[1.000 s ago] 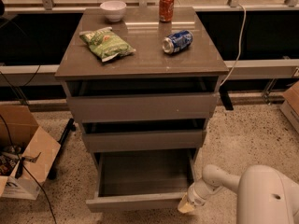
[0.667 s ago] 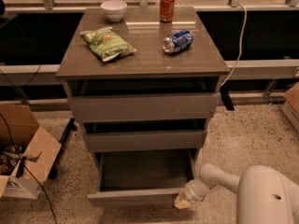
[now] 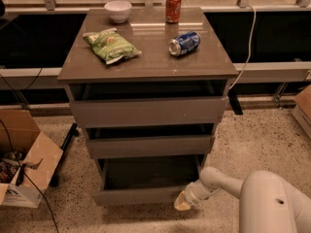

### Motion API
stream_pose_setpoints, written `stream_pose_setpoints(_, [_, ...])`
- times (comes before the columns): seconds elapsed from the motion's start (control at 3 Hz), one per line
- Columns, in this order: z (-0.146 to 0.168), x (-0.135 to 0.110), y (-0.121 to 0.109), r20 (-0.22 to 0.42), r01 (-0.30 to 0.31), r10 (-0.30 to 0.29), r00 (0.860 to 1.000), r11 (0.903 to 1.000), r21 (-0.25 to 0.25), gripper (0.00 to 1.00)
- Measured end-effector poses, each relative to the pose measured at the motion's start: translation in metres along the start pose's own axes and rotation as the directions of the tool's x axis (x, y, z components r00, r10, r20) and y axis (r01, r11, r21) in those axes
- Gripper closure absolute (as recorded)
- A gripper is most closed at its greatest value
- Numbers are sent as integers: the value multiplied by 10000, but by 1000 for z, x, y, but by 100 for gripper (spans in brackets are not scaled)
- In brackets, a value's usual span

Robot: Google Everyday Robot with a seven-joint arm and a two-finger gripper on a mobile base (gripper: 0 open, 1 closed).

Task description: Close bottom drawer

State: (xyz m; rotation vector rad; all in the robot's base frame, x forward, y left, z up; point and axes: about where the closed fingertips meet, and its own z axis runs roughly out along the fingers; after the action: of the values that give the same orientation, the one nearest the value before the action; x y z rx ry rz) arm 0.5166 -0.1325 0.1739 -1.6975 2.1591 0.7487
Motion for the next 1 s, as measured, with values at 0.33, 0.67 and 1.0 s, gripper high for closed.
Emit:
stream_pose_setpoints(0.33, [1, -15, -29, 279, 311, -316, 9991, 9993, 195, 100])
stream_pose_setpoints(0.67, [-24, -25, -80, 794, 458, -526, 9955, 9953, 859, 100])
stream_pose_setpoints(1.0, [-29, -25, -89, 755, 413, -498, 9959, 9931, 1102, 100])
